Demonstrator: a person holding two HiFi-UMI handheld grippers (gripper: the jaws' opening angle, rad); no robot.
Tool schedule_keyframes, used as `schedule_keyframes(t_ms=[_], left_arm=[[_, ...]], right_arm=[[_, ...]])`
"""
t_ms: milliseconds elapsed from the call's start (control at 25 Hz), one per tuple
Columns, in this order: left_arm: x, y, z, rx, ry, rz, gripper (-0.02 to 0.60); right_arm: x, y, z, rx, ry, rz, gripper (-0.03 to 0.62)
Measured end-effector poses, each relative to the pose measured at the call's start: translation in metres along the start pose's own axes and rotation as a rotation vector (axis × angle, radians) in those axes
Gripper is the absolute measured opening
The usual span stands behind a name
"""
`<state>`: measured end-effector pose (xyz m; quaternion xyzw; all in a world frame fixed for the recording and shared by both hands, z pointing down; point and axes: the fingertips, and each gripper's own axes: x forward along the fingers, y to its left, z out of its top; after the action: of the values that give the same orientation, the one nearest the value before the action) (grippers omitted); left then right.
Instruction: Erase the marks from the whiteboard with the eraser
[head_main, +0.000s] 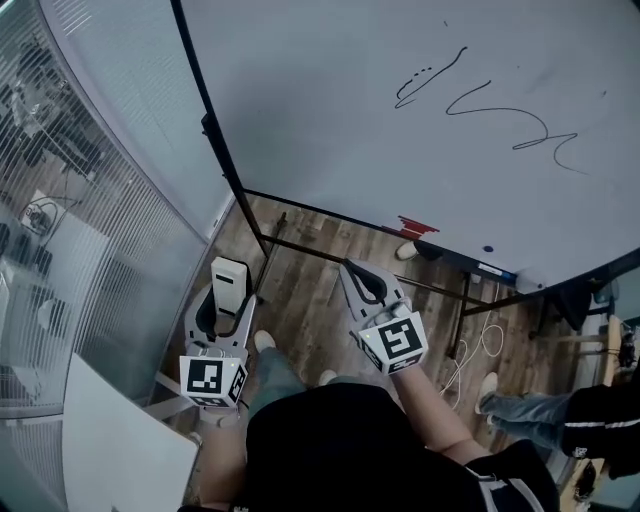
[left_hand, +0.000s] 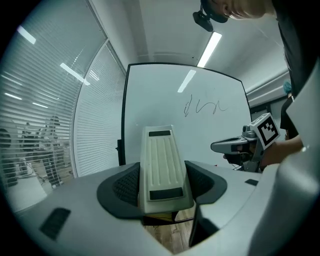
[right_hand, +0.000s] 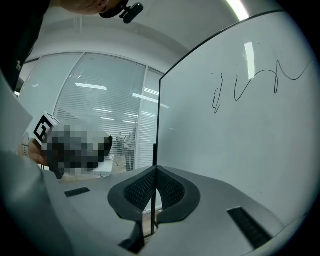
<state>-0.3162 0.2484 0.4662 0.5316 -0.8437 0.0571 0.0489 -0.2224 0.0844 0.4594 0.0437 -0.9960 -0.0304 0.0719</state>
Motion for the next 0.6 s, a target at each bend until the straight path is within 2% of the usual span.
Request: schedule_keyframes(t_ms=[200, 440, 520, 600], left_arm=[[0.057, 0.024, 0.005, 0.005, -0.022, -0.076, 0.278], [0.134, 0.072, 0.026, 0.017, -0.046, -0.172, 0.278], [0.159, 0.08, 0.033, 0.043, -0.054, -0.222, 0.278], [0.183, 0.08, 0.04, 0.108, -0.062, -0.282, 0.278]], right_arm=[[0.041, -0.028, 0.005, -0.003, 0.017, -0.076, 0.026], [0.104, -0.059, 0.025, -0.03, 0.024, -0.185, 0.026], [0.12, -0.07, 0.033, -0.034, 0.023, -0.229, 0.026], [0.131, -0.081, 0.038, -0.035, 0.023, -0.282, 0.026]])
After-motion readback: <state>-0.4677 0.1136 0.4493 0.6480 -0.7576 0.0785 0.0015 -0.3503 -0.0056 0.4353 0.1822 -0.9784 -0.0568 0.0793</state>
